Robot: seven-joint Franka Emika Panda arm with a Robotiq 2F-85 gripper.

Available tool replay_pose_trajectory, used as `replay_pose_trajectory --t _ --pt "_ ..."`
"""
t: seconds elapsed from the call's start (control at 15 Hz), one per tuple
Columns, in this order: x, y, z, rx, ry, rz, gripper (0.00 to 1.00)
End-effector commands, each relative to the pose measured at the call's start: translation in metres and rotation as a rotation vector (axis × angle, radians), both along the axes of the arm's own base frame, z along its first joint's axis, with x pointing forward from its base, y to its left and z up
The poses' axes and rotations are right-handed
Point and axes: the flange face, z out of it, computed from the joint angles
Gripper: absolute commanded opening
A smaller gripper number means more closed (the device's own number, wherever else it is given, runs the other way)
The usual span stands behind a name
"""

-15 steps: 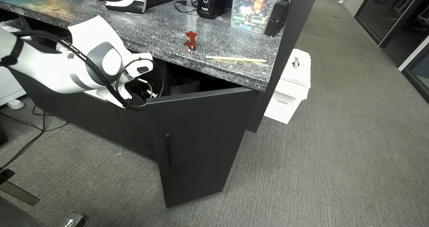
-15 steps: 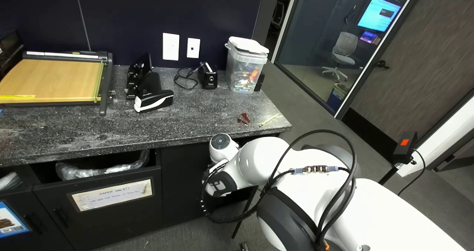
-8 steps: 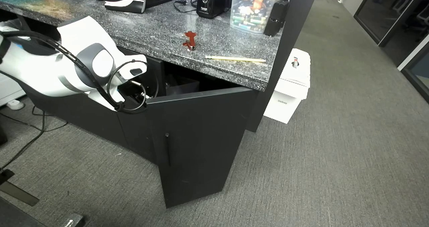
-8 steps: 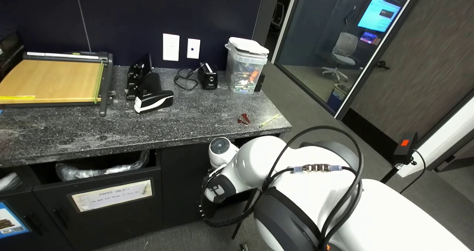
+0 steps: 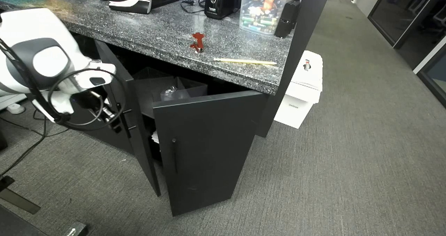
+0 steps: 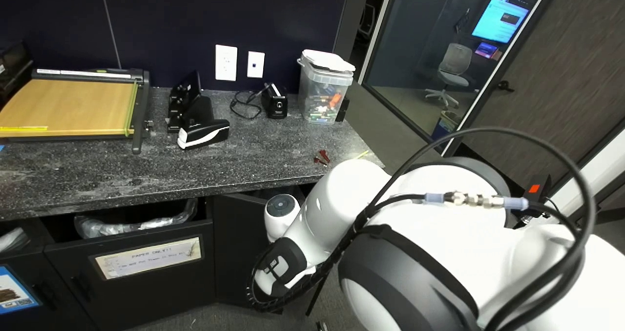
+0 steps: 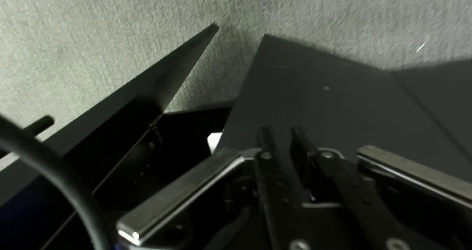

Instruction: Open the right door of the bottom cabinet.

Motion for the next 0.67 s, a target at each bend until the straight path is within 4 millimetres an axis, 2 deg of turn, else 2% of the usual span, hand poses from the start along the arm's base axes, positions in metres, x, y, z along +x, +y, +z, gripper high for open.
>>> replay_pose_trajectory --t 0.0,0.2,0.4,0.47,0.6 --pt "-0.053 0.060 0.051 0.100 0.148 0.095 0.05" --pt "-0.090 0.115 0.095 0.157 0.289 0.140 0.05" --pt "-0.123 0.153 0.155 0.190 0.446 0.144 0.05" --pt "-0.135 0.160 0.176 0.204 0.503 0.138 0.42" --pt "-0.148 0.167 0.209 0.225 0.617 0.123 0.53"
